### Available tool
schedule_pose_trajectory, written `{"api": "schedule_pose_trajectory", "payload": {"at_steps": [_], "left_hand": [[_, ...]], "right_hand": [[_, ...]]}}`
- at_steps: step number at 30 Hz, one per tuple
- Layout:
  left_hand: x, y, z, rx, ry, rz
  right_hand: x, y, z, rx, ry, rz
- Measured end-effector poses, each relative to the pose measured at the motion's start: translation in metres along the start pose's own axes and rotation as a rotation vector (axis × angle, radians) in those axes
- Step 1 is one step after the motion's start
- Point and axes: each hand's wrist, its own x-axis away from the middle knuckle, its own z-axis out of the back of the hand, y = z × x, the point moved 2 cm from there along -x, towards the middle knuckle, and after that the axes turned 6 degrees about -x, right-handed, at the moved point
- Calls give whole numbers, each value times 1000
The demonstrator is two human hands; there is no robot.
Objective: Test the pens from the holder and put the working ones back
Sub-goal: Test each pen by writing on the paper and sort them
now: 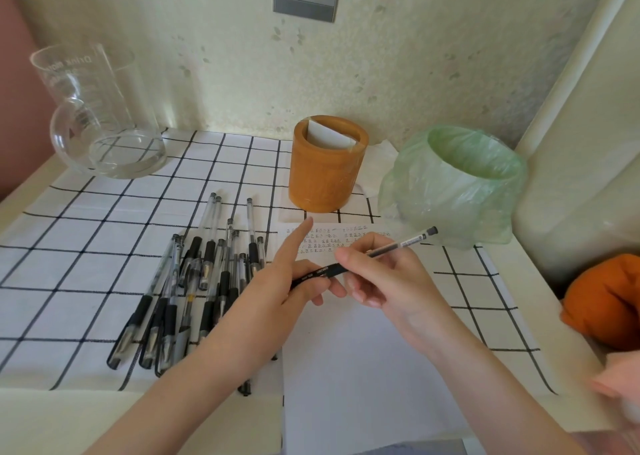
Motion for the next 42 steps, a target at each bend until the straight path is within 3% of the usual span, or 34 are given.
{"api": "schedule_pose_trajectory", "payload": {"at_steps": [4, 8, 20, 26, 30, 35, 42], "left_hand": [[1, -2, 9, -21, 98, 64], [1, -3, 11, -154, 118, -10], [4, 5, 14, -329, 134, -68], [3, -3, 21, -776, 197, 145], [8, -11, 22, -991, 143, 237], [11, -17, 22, -1047, 99, 291], [9, -13, 18, -988, 114, 319]], "right_hand": [[-1, -2, 1, -21, -1, 41], [-1, 1, 1, -31, 22, 48], [-4, 15, -13, -188, -3, -100], [-33, 14, -13, -277, 180, -182], [-57, 2, -19, -456, 162, -313], [-68, -9, -17, -327, 71, -373], [-29, 5, -8, -89, -9, -297]]}}
